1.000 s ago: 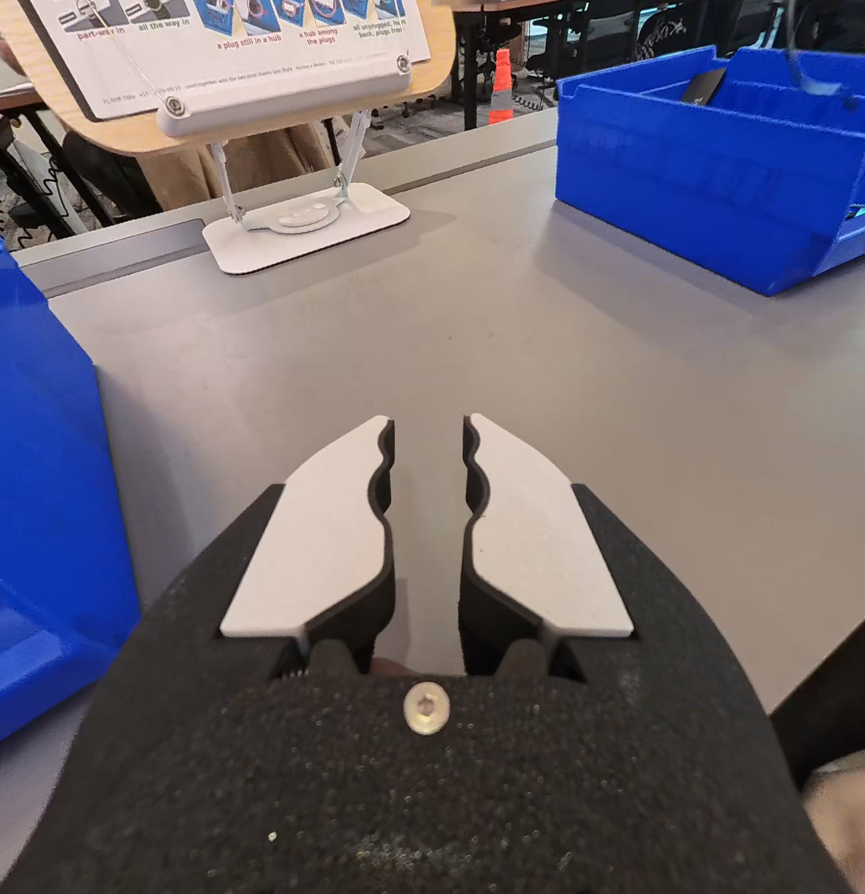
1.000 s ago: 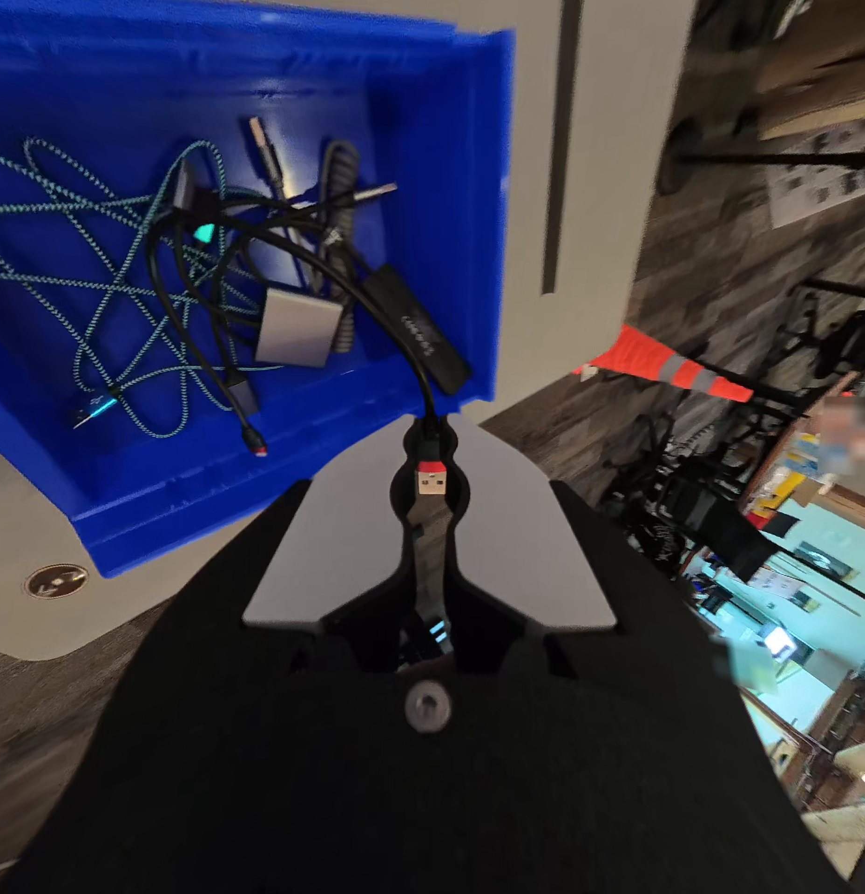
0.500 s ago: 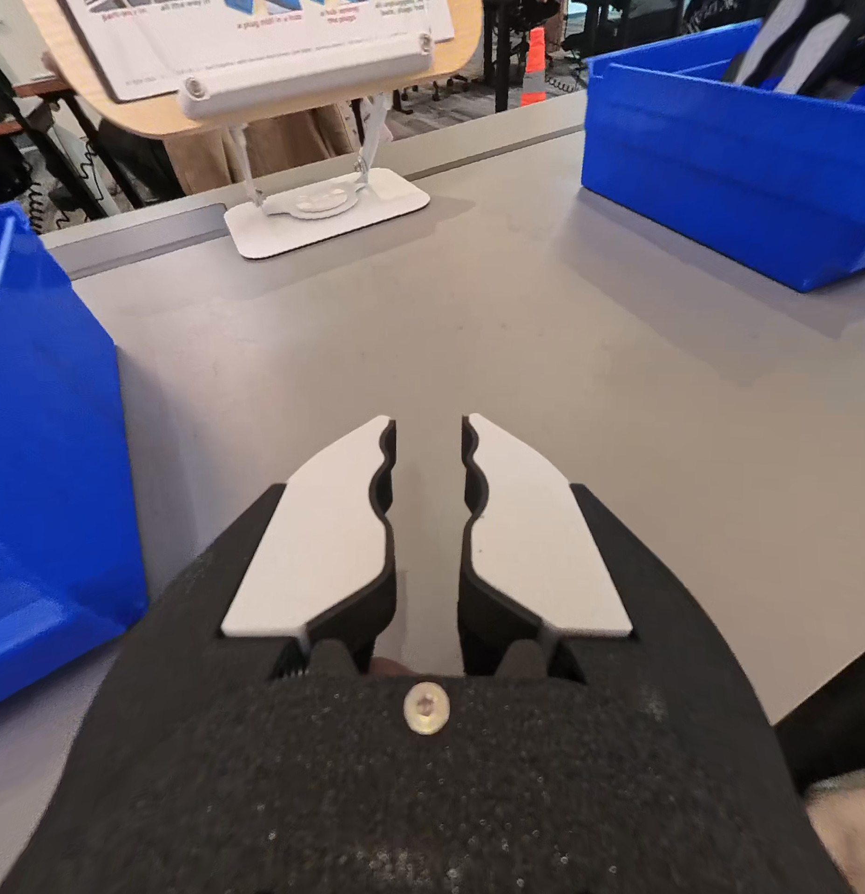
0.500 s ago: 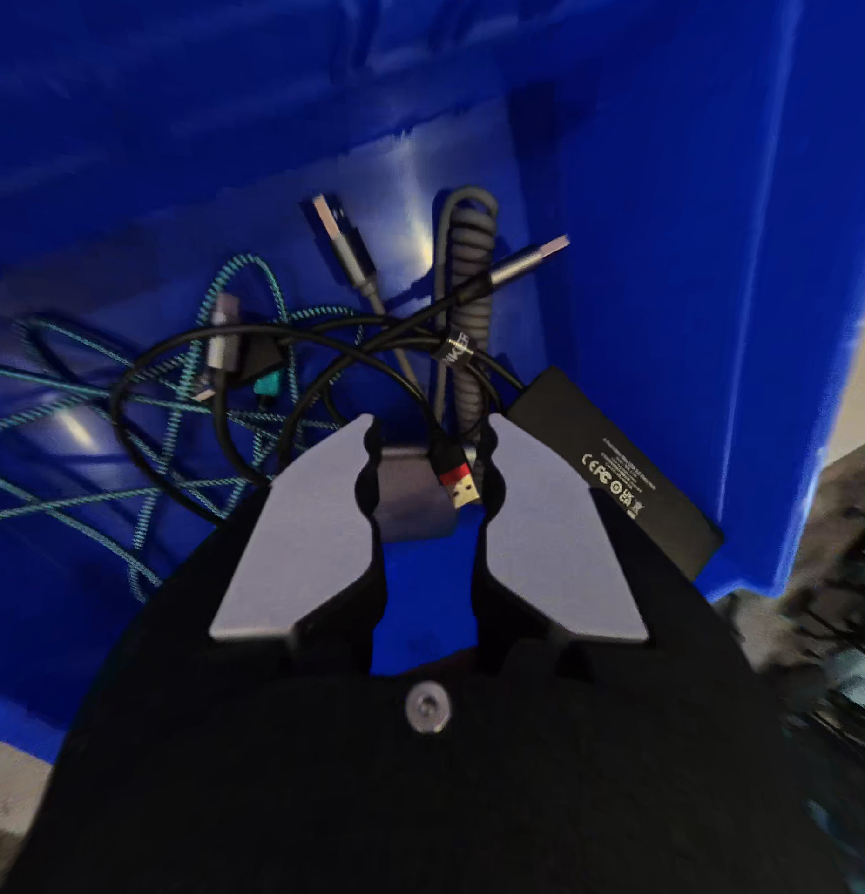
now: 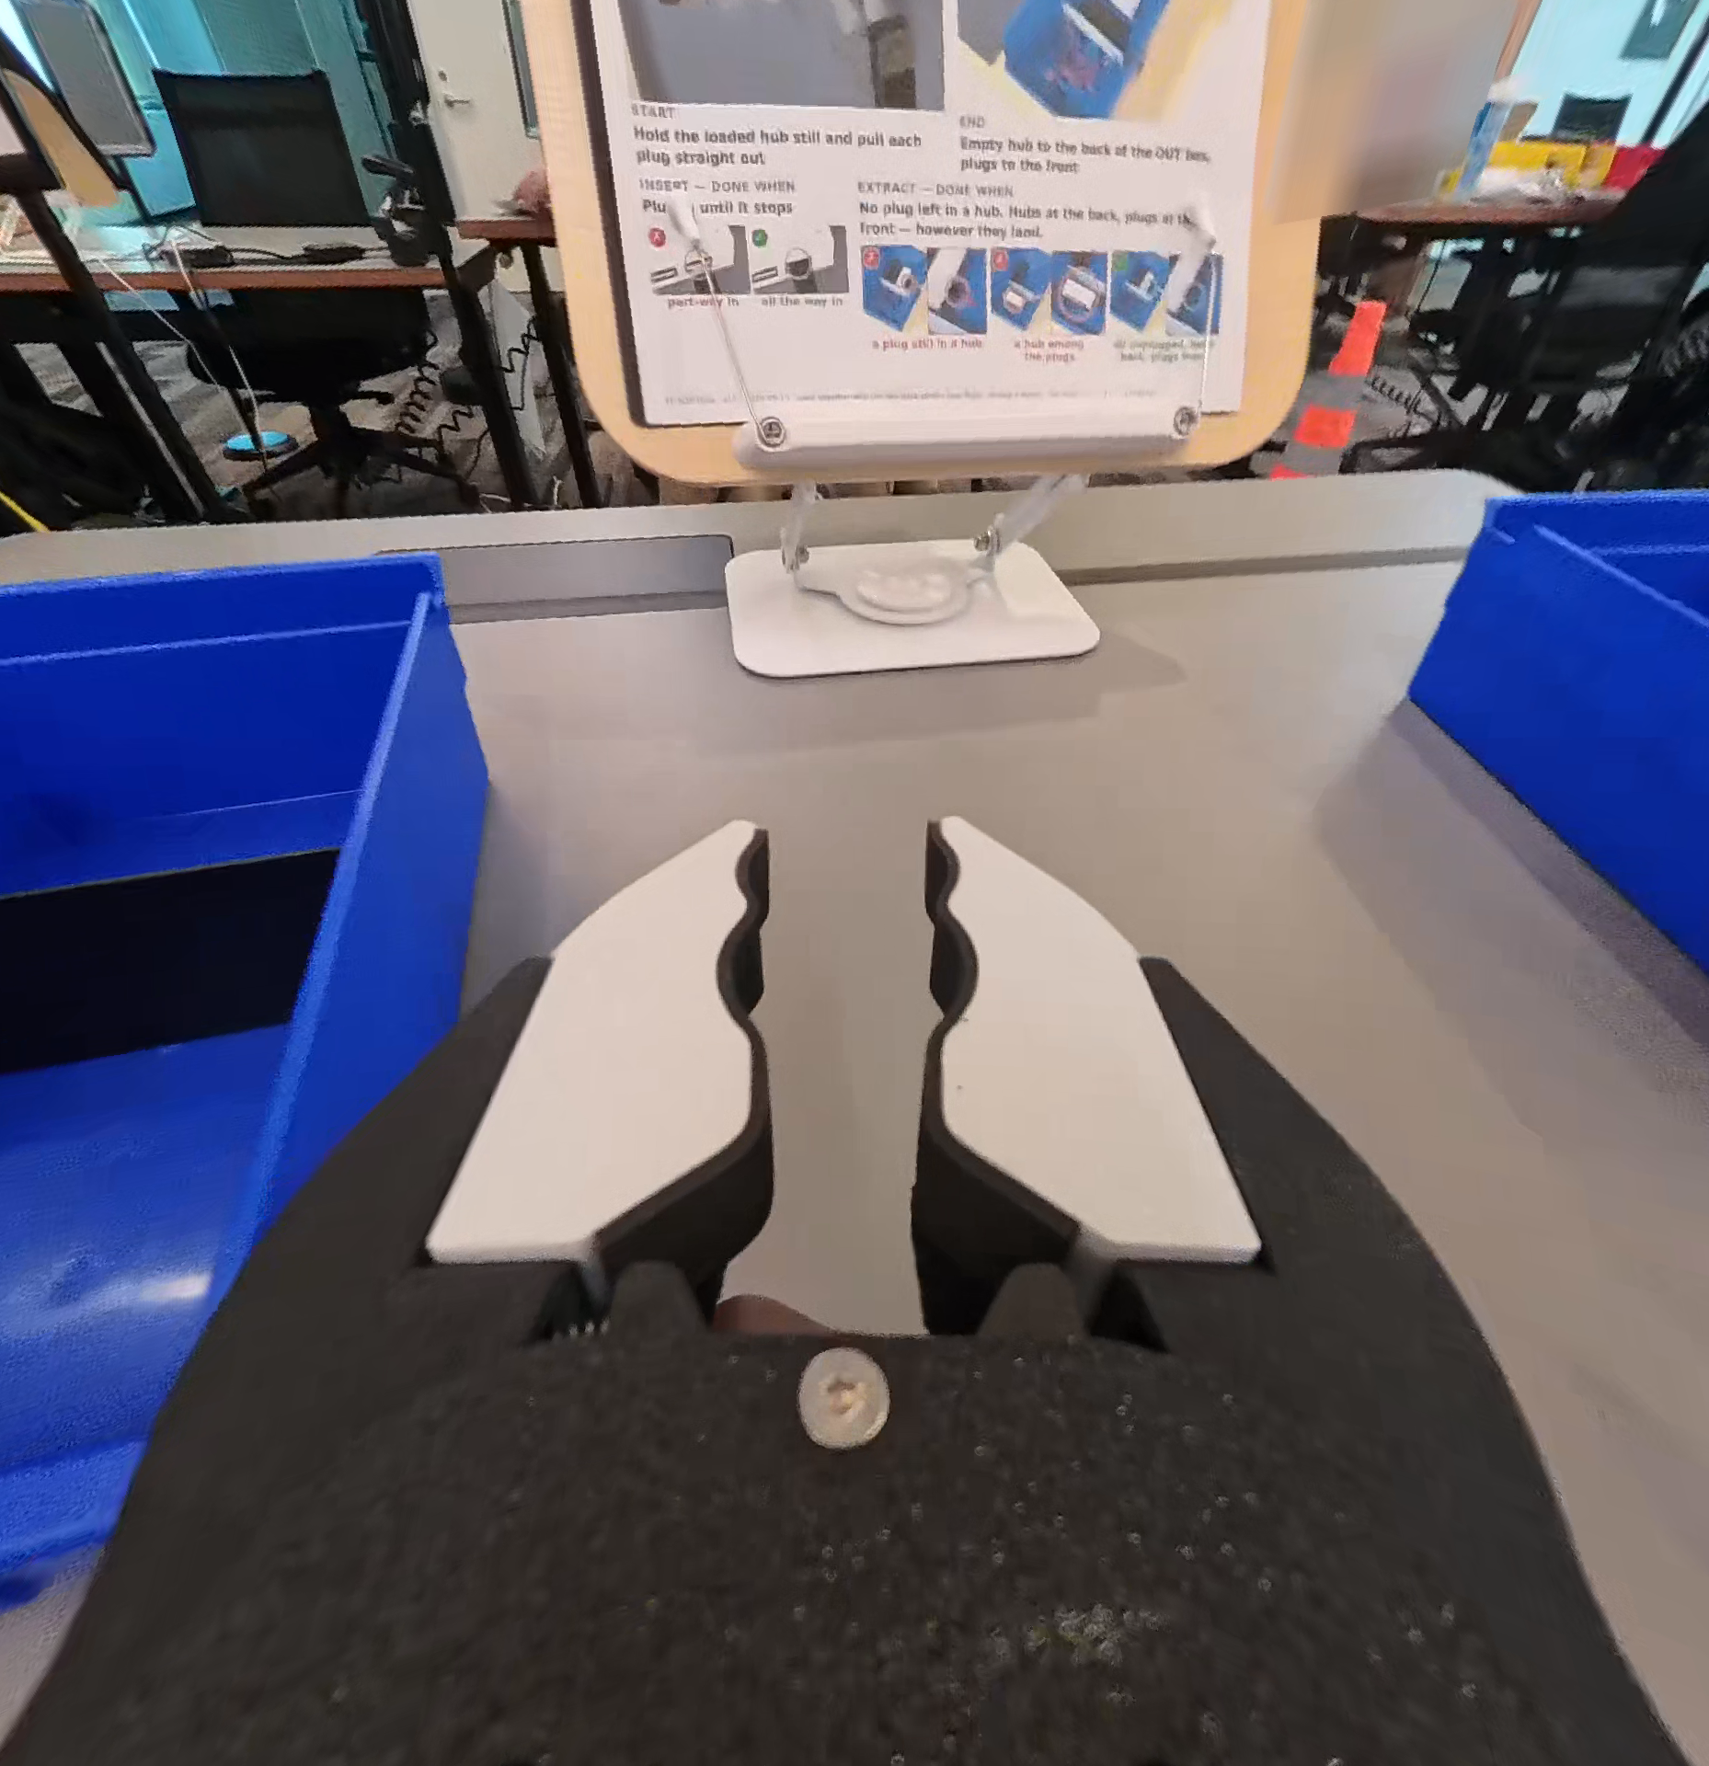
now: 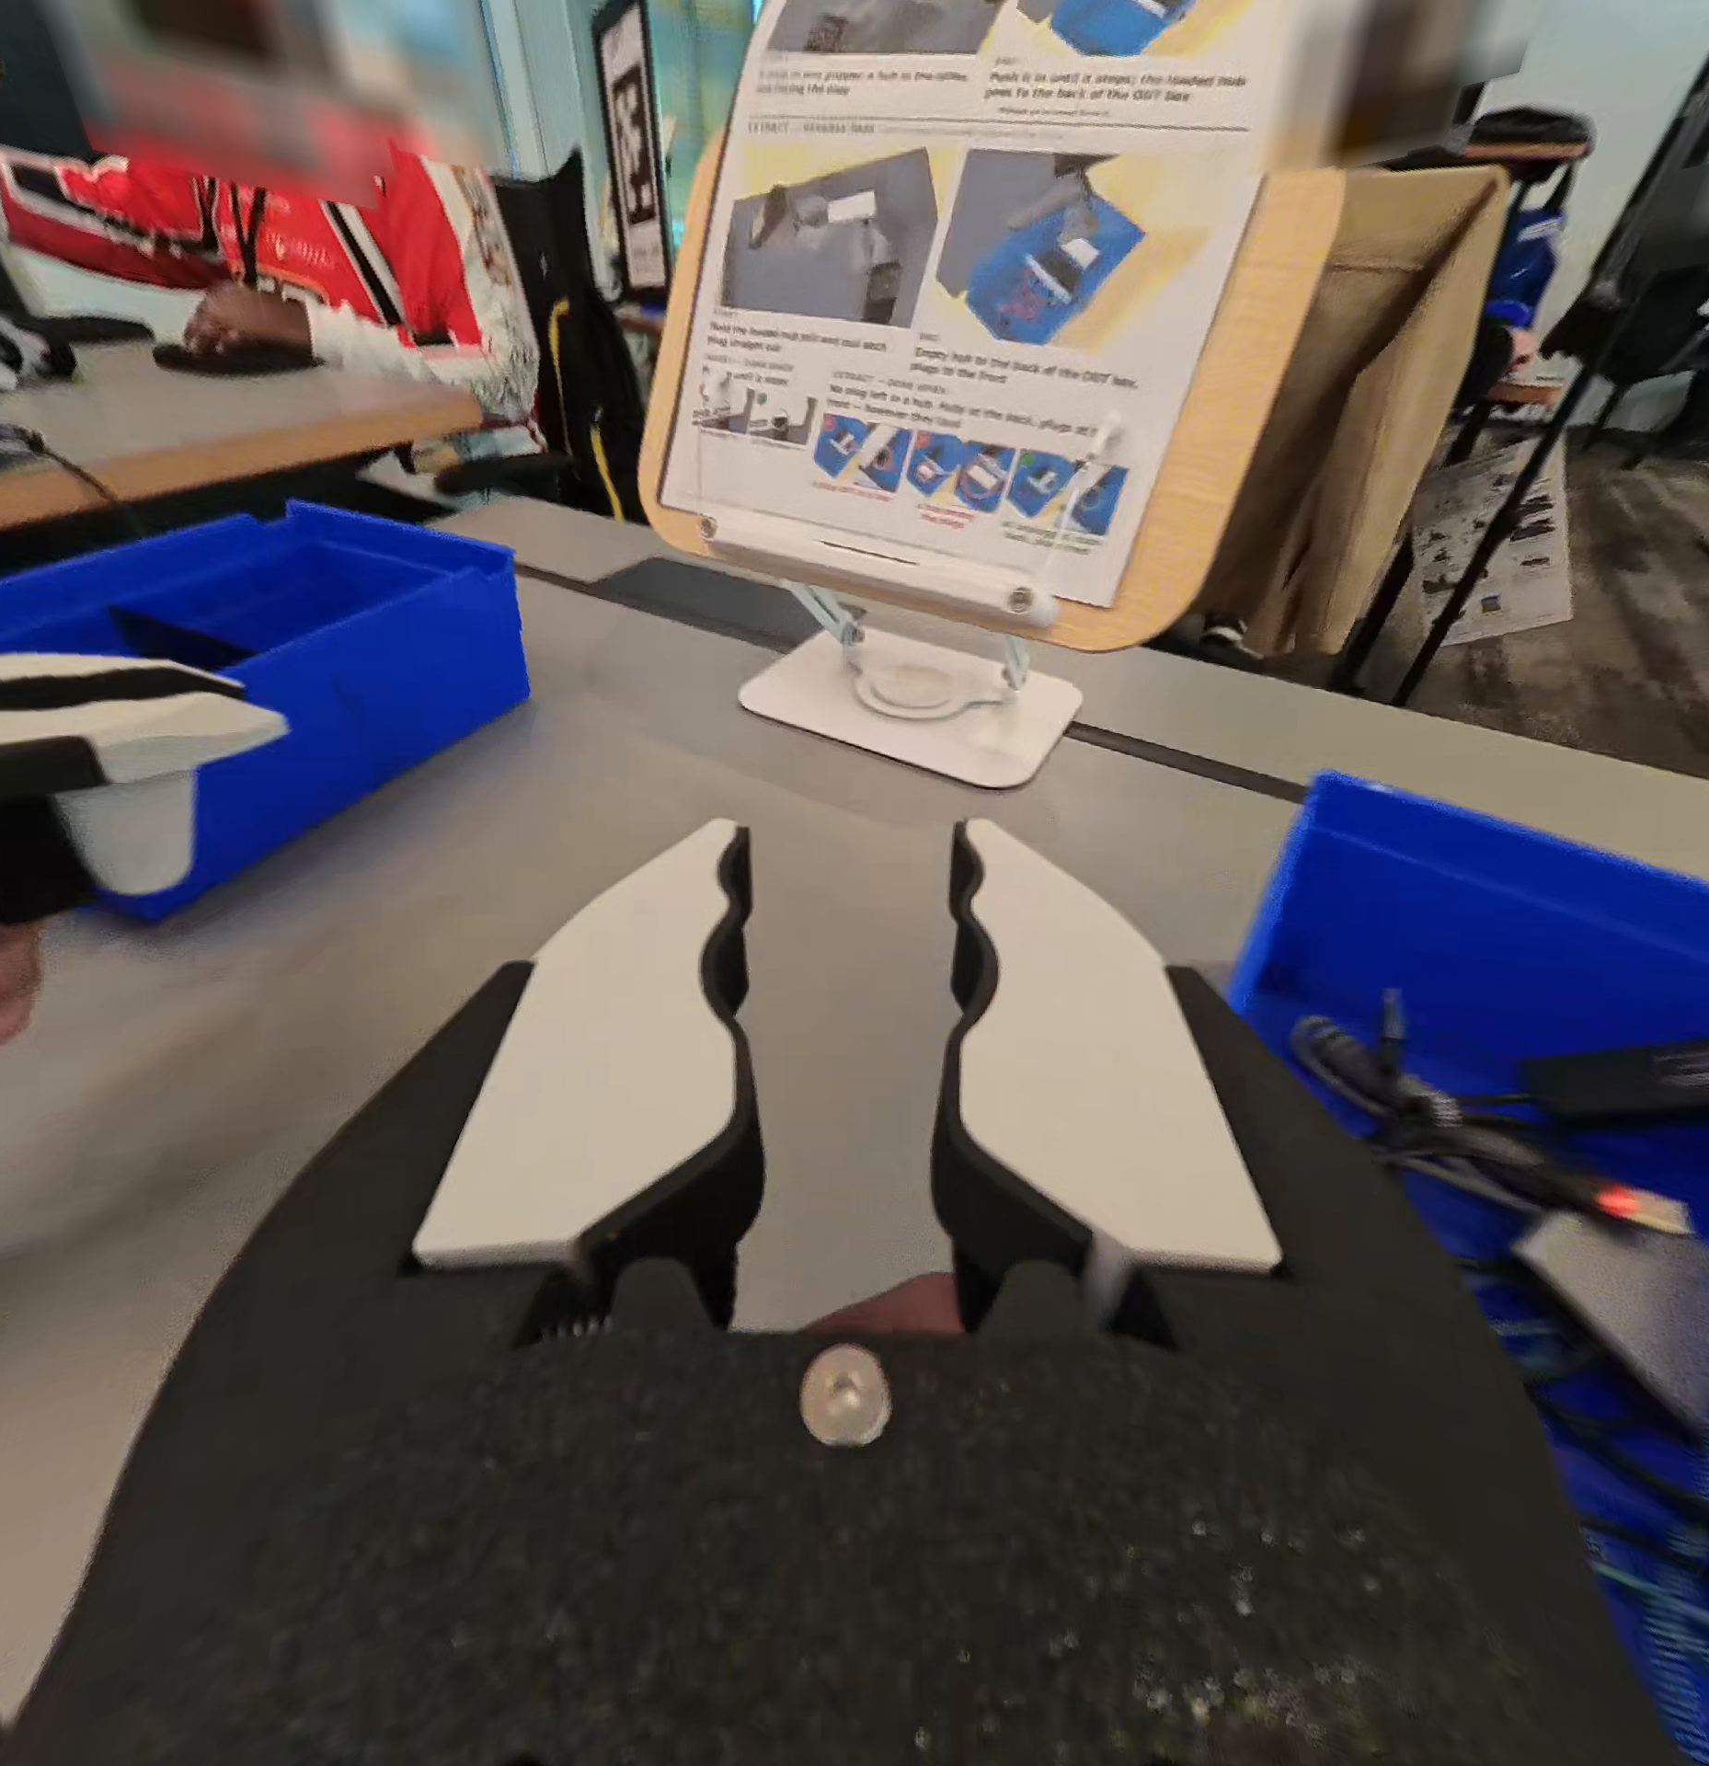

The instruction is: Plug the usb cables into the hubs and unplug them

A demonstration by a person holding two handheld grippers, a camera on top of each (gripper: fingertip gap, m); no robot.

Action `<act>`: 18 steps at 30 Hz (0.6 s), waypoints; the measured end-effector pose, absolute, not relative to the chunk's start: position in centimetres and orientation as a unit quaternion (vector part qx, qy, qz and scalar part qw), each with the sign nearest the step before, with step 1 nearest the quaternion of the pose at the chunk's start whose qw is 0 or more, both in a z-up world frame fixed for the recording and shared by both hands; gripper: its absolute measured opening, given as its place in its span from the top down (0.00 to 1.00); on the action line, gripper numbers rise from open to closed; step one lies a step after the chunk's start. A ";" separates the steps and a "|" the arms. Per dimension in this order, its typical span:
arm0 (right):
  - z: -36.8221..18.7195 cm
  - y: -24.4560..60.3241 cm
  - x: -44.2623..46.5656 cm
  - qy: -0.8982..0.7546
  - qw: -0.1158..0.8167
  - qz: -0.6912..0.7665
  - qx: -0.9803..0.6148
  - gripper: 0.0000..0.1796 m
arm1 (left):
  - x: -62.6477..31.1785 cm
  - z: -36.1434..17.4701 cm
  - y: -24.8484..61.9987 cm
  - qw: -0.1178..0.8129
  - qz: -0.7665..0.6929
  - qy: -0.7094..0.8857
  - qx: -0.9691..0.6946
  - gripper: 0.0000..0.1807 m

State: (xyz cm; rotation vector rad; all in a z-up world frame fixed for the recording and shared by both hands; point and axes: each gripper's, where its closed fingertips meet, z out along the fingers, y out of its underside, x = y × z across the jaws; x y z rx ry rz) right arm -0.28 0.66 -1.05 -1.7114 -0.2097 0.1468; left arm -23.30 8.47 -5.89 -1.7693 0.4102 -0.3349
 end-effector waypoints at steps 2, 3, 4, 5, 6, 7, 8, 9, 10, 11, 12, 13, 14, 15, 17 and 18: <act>-3.1 1.4 -2.4 -0.059 0.658 0.046 -0.749 0.82 | -23.1 -6.7 9.7 0.609 -0.136 0.158 -0.766 0.83; -4.3 1.7 -3.2 -0.043 0.659 0.044 -0.750 0.84 | -23.2 -7.5 10.2 0.608 -0.126 0.151 -0.769 0.83; -5.5 2.3 -3.9 -0.042 0.656 0.032 -0.753 0.85 | -23.3 -8.4 10.5 0.606 -0.122 0.145 -0.773 0.82; -6.8 2.9 -4.0 -0.043 0.645 0.004 -0.763 0.85 | -23.3 -9.2 10.6 0.606 -0.120 0.141 -0.774 0.82; -7.8 3.5 -3.4 -0.037 0.641 -0.037 -0.766 0.85 | -23.3 -10.0 10.6 0.605 -0.114 0.145 -0.774 0.82; -8.3 4.0 -2.9 -0.025 0.642 -0.057 -0.764 0.89 | -23.4 -10.5 10.7 0.608 -0.102 0.148 -0.773 0.83; -8.7 4.3 -2.8 -0.014 0.645 -0.050 -0.763 0.92 | -23.4 -10.7 10.7 0.612 -0.096 0.150 -0.771 0.84; -8.9 4.5 -2.8 -0.004 0.648 -0.039 -0.761 0.94 | -23.3 -10.8 10.6 0.611 -0.101 0.153 -0.770 0.85; -9.1 4.6 -2.9 -0.003 0.647 -0.035 -0.762 0.97 | -23.1 -10.7 10.5 0.611 -0.105 0.154 -0.769 0.85; -9.2 4.7 -2.8 -0.003 0.646 -0.036 -0.762 1.00 | -23.2 -10.6 10.4 0.615 -0.105 0.152 -0.767 0.88; -9.3 4.6 -2.6 -0.003 0.647 -0.039 -0.762 1.00 | -23.3 -10.5 10.3 0.620 -0.103 0.149 -0.764 0.92; -9.6 4.5 -2.5 -0.006 0.644 -0.042 -0.763 1.00 | -23.4 -10.5 10.3 0.620 -0.104 0.147 -0.763 0.92; -10.0 4.5 -2.4 -0.008 0.641 -0.046 -0.766 1.00 | -23.4 -10.5 10.3 0.620 -0.106 0.144 -0.764 0.92; -10.3 4.4 -2.4 -0.009 0.637 -0.045 -0.769 1.00 | -23.5 -10.6 10.3 0.618 -0.107 0.143 -0.765 0.92; -10.4 4.3 -2.5 -0.009 0.636 -0.038 -0.771 1.00 | -23.5 -10.6 10.4 0.618 -0.110 0.140 -0.766 0.91; -10.3 4.3 -2.5 -0.011 0.638 -0.042 -0.769 1.00 | -23.5 -10.6 10.4 0.617 -0.111 0.140 -0.766 0.92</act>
